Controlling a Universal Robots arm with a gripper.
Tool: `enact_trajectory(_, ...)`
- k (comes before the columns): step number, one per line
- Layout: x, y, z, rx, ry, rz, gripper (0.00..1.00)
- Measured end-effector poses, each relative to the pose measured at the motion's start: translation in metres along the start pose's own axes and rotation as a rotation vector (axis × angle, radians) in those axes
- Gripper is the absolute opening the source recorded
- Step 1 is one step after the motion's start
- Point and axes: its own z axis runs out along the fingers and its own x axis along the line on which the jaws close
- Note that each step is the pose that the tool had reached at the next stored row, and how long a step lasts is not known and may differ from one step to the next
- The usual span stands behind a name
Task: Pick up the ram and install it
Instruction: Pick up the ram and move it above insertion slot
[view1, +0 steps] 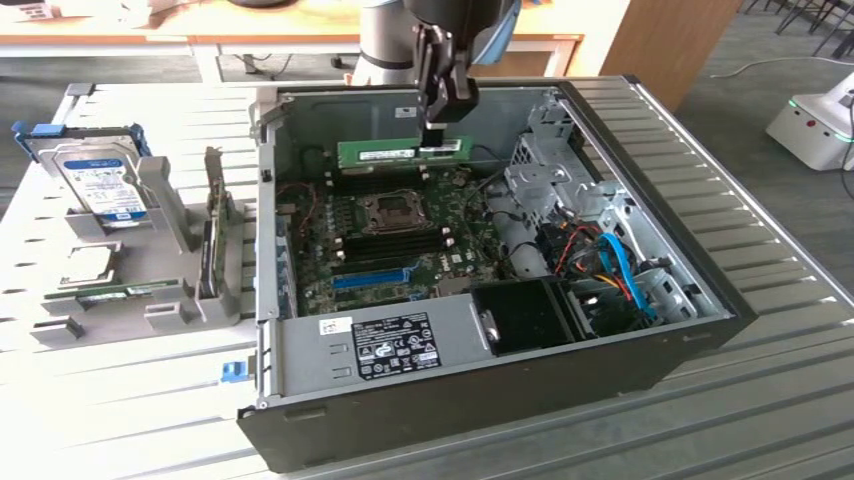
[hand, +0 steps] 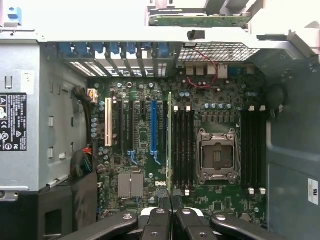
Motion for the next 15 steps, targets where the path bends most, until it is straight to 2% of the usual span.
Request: enact_trajectory(15,-0.021,-0.0003,0.0012,0.0000,0.0000,0.000,0.12)
